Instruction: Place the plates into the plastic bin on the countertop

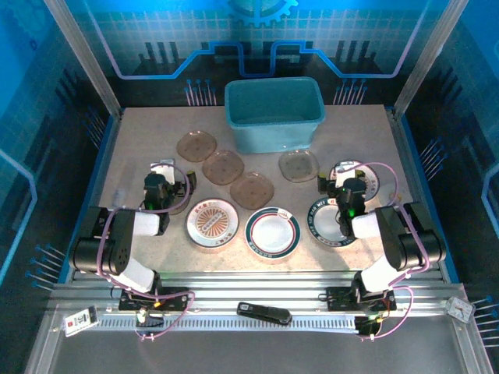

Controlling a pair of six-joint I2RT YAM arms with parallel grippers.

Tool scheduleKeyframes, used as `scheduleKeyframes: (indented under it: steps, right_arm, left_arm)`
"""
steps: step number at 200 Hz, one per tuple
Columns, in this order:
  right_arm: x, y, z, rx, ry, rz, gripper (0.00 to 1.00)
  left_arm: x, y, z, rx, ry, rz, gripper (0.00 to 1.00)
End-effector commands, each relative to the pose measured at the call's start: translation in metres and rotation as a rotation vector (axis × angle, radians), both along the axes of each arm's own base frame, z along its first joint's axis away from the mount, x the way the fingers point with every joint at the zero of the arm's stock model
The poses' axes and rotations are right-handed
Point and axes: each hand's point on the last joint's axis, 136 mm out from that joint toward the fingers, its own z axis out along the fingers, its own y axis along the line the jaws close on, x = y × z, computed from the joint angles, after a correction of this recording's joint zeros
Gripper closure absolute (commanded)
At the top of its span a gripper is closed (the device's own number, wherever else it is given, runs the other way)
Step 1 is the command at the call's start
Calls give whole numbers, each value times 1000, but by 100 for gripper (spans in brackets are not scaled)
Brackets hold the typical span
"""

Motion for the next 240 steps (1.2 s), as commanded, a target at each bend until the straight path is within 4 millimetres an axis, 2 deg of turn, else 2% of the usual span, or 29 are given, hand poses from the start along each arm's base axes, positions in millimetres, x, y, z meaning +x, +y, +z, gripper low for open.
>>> scheduleKeyframes:
  steps: [1,35,62,109,137,163,192,211,240]
  right_arm:
    - [4,-6,10,27,-22,-26,0]
    - [2,0,12,18,-38,6,0]
    - [-2,-5,15,26,-54,-20,0]
    - [-8,0,20,13,-92,0,0]
    - [-11,-2,31,7,-99,-16,1]
    - [-14,-10,56,9,-78,-65,2]
    - [-27,-21,78,256,50,-124,6]
    - [-47,-35,72,458,186,-230,11]
    - [-69,-43,59,732,374,-318,17]
  left_arm:
    - [2,1,3,-7,-19,-8,1]
    - [1,1,3,-14,-18,-13,1]
    - [3,-2,6,-18,-7,-30,1]
    - [1,0,12,-15,-16,-21,1]
    - [2,-1,22,-17,4,-26,1]
    - [-1,3,42,-17,6,-1,1]
    - [-2,-3,81,-83,-13,-11,1]
    - [0,-17,102,-156,48,-64,1]
    - [2,-37,125,-256,114,-109,1]
